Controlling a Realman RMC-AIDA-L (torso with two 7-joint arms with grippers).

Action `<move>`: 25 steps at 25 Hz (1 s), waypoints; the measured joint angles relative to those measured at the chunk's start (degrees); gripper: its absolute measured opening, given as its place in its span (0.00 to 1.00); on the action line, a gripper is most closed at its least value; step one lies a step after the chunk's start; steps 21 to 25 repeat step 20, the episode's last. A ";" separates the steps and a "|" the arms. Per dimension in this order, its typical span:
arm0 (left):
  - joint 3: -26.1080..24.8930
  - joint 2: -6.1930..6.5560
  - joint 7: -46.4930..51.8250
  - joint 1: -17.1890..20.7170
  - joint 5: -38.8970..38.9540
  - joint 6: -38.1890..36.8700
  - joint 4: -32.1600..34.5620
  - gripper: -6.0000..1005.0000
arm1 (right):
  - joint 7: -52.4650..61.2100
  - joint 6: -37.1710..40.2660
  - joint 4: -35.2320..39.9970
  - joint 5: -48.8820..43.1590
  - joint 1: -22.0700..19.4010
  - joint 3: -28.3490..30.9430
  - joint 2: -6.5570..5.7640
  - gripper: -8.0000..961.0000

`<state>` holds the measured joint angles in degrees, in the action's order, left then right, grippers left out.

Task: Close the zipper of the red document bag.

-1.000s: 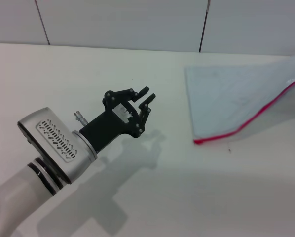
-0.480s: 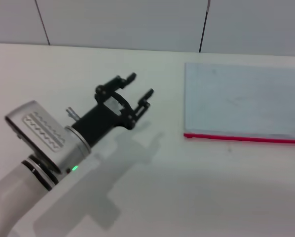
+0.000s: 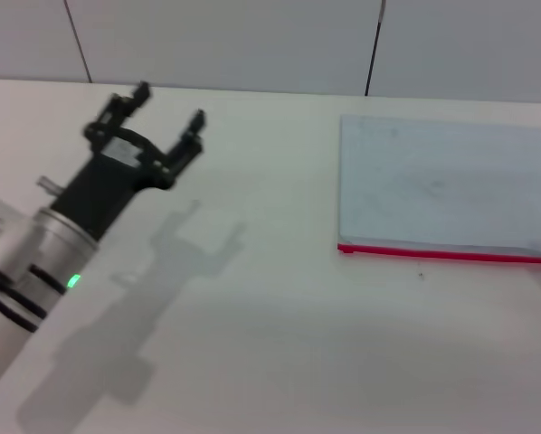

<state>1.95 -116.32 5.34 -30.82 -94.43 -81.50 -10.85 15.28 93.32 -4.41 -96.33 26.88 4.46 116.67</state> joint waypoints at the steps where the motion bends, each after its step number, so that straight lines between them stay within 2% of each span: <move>1: -0.02 0.02 0.51 0.36 1.12 -0.75 0.25 0.76 | -3.16 0.00 -1.19 0.20 -0.14 0.51 0.07 0.67; 5: -0.09 0.04 0.88 1.53 5.08 -3.23 0.75 0.78 | -11.67 -0.14 -5.04 2.27 -0.67 1.41 0.18 0.76; 10: -0.11 0.04 1.15 3.00 10.37 -6.84 1.08 0.78 | -13.28 -1.75 -6.05 4.16 -0.60 1.50 0.20 0.82; 17: -0.11 -0.02 1.18 3.96 16.24 -8.63 1.09 0.78 | -11.68 -2.98 -6.15 6.48 -0.47 1.37 0.16 0.82; 25: -0.11 -0.03 1.19 4.09 16.65 -8.74 1.10 0.78 | -11.22 -4.32 -6.17 6.49 -0.24 1.43 0.09 0.82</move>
